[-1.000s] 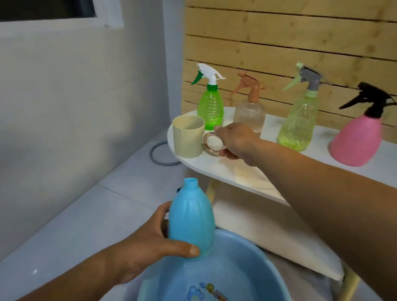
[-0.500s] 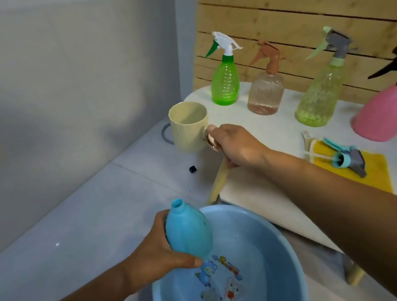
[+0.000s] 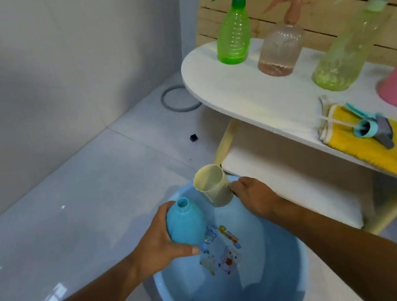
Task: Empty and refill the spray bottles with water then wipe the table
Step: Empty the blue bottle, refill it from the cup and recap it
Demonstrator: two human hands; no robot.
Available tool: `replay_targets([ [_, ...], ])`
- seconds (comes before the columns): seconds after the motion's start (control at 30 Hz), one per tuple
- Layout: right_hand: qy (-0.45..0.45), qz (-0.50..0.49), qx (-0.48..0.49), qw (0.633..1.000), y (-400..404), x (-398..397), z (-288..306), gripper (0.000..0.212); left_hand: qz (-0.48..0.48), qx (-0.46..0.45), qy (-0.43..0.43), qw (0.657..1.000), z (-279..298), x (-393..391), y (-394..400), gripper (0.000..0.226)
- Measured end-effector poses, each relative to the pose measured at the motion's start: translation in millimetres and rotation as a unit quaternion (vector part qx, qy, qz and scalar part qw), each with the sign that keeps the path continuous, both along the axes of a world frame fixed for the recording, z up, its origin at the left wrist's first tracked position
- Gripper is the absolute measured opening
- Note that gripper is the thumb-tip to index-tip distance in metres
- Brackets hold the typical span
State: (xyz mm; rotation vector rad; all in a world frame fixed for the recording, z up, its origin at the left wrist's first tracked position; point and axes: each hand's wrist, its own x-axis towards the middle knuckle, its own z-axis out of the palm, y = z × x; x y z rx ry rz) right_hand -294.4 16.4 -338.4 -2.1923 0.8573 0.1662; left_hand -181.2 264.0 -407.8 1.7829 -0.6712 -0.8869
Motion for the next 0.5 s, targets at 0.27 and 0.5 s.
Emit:
replay_targets([
  [0.27, 0.148, 0.132, -0.229, 0.953, -5, -27, -89, 0.022, 0.004, -0.005, -0.03, 1.0, -20, -1, -2, 0.102],
  [0.5, 0.205, 0.208, -0.303, 0.907, 16, -8, -114, 0.035, 0.054, 0.007, -0.086, 0.995, -23, -2, 1, 0.107],
])
